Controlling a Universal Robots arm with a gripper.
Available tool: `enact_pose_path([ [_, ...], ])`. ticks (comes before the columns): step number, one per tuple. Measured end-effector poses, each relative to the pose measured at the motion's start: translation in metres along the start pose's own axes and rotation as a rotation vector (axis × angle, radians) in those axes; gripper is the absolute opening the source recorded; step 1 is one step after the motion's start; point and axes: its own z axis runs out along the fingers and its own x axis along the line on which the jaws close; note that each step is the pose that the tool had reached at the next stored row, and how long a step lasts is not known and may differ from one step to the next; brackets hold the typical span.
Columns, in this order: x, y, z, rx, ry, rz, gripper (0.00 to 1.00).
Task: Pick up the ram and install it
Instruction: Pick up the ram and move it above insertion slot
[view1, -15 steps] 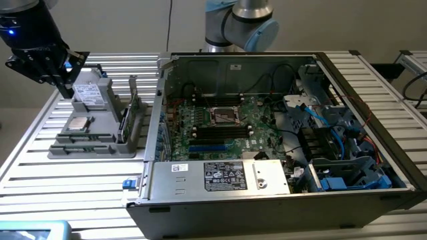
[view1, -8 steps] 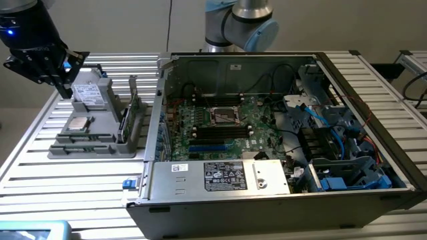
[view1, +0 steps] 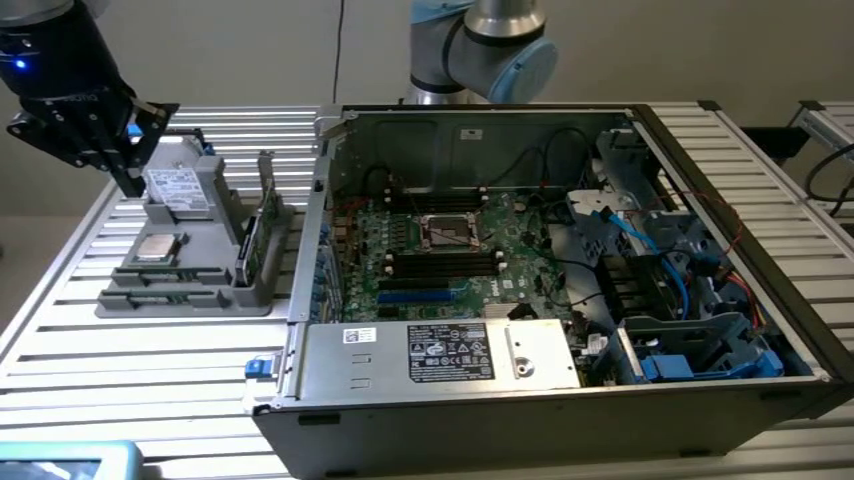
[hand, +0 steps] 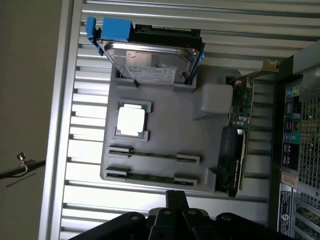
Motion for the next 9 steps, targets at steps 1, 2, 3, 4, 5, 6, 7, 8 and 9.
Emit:
enact_pose_path([
  [1, 0.0, 0.0, 0.0, 0.0002, 0.0005, -0.018, 0.11],
  [2, 0.0, -0.0001, 0.0, 0.0005, 0.0013, -0.035, 0.11],
  [3, 0.0, -0.0001, 0.0, 0.0007, 0.0021, -0.054, 0.11],
  [4, 0.0, -0.0001, 0.0, 0.001, 0.003, -0.072, 0.11],
  [5, 0.0, -0.0001, 0.0, 0.0012, 0.0037, -0.09, 0.11],
  [6, 0.0, -0.0001, 0.0, 0.0015, 0.0044, -0.108, 0.11],
  [7, 0.0, -0.0001, 0.0, 0.0017, 0.0052, -0.127, 0.11],
  [8, 0.0, -0.0001, 0.0001, 0.0019, 0.0059, -0.145, 0.11],
  [9, 0.0, -0.0001, 0.0001, 0.0022, 0.0067, -0.163, 0.11],
])
